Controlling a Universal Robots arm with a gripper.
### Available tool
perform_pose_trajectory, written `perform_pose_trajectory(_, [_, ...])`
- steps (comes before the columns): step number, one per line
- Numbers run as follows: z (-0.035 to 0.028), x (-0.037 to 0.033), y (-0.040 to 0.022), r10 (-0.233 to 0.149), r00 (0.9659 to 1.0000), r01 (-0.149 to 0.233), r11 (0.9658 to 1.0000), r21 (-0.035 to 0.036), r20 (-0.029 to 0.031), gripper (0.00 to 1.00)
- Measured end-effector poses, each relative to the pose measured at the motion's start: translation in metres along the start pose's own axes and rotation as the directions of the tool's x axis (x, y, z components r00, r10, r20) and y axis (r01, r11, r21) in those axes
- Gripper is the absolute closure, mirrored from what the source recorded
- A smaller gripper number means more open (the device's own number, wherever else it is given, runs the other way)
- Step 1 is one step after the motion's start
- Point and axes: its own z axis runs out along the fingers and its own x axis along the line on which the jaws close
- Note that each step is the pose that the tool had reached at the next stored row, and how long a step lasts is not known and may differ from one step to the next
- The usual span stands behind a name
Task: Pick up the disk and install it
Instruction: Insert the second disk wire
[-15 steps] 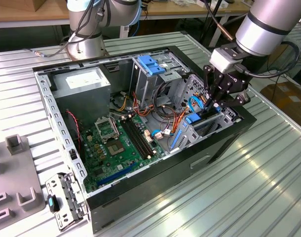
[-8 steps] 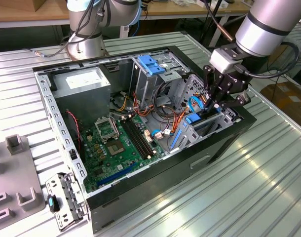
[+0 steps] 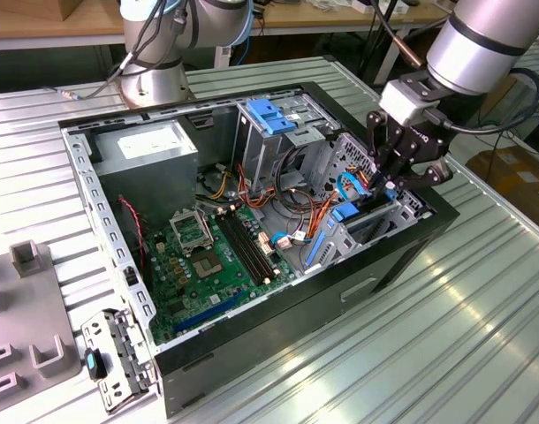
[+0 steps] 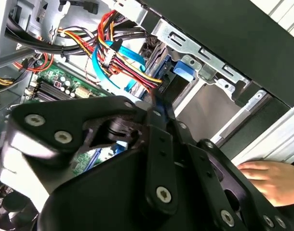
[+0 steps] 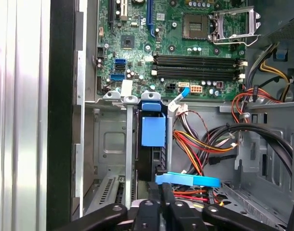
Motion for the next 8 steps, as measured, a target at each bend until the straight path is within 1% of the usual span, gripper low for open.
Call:
perform_pose_trajectory(2, [-0.0003,0.0000,0.0000,0.000,1.0000,0.000,1.0000,0.0000,-0.0003,0.89])
perform_pose_trajectory(8, [-0.0007,0.0000,0.0000,0.000,1.0000,0.000,1.0000,0.0000,-0.0003,0.89])
